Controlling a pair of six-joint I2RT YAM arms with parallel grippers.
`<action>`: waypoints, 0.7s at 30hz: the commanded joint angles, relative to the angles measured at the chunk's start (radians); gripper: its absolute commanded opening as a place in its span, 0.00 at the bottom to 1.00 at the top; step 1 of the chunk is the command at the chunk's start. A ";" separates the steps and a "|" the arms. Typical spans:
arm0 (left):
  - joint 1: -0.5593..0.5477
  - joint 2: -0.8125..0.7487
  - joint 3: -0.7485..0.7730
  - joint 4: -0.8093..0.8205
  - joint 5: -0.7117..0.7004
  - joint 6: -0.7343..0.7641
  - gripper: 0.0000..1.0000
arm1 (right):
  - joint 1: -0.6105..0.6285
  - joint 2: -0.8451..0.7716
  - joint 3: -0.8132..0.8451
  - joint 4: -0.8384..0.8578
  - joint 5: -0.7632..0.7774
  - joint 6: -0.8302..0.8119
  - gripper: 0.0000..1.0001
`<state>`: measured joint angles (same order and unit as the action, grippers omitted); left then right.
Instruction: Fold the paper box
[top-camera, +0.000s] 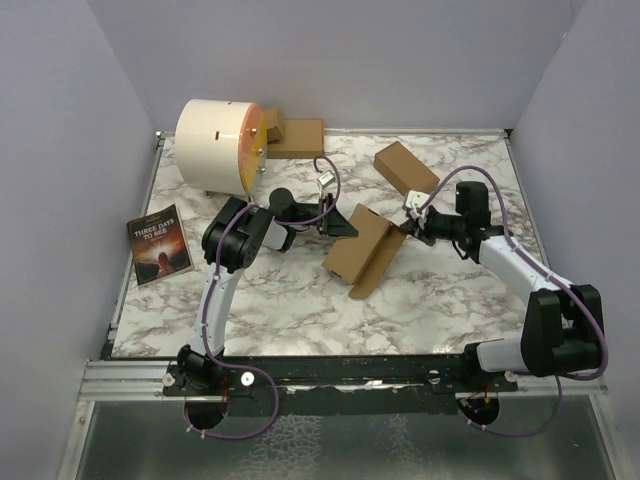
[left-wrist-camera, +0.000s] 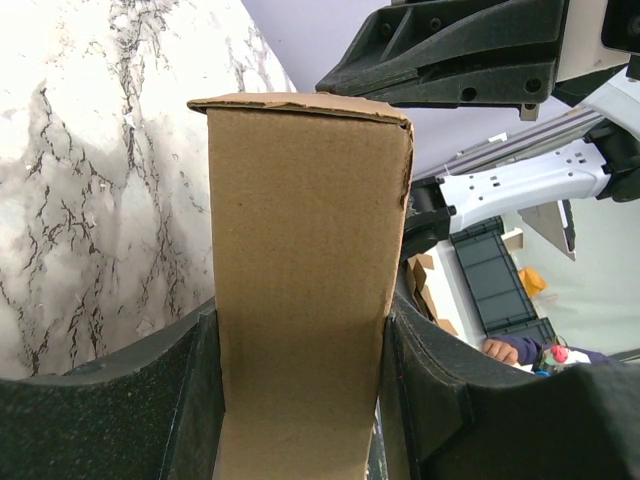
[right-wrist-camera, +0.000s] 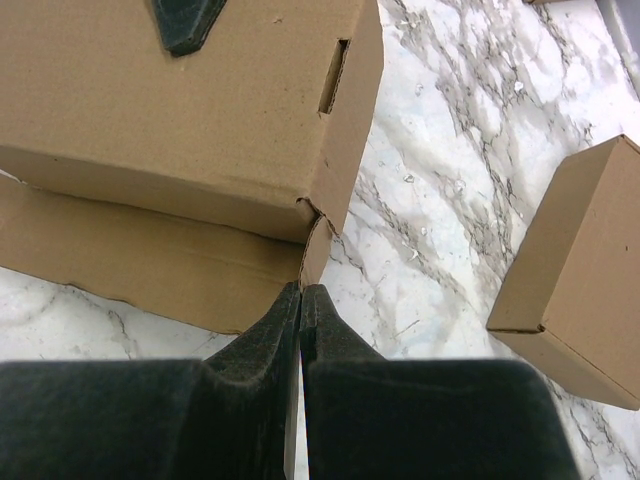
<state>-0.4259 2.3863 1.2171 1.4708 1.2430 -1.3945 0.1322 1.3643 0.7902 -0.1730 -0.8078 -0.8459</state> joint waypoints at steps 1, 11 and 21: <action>-0.015 -0.038 0.021 -0.013 -0.014 0.038 0.19 | 0.021 -0.034 -0.017 -0.012 -0.018 -0.026 0.01; -0.006 -0.026 0.022 0.077 -0.008 -0.033 0.19 | 0.021 -0.055 -0.039 -0.023 -0.017 -0.045 0.01; -0.001 -0.016 0.032 0.143 0.006 -0.088 0.18 | 0.021 -0.066 -0.033 -0.037 -0.039 -0.049 0.01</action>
<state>-0.4263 2.3863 1.2217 1.5185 1.2480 -1.4738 0.1383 1.3144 0.7643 -0.1757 -0.8017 -0.8932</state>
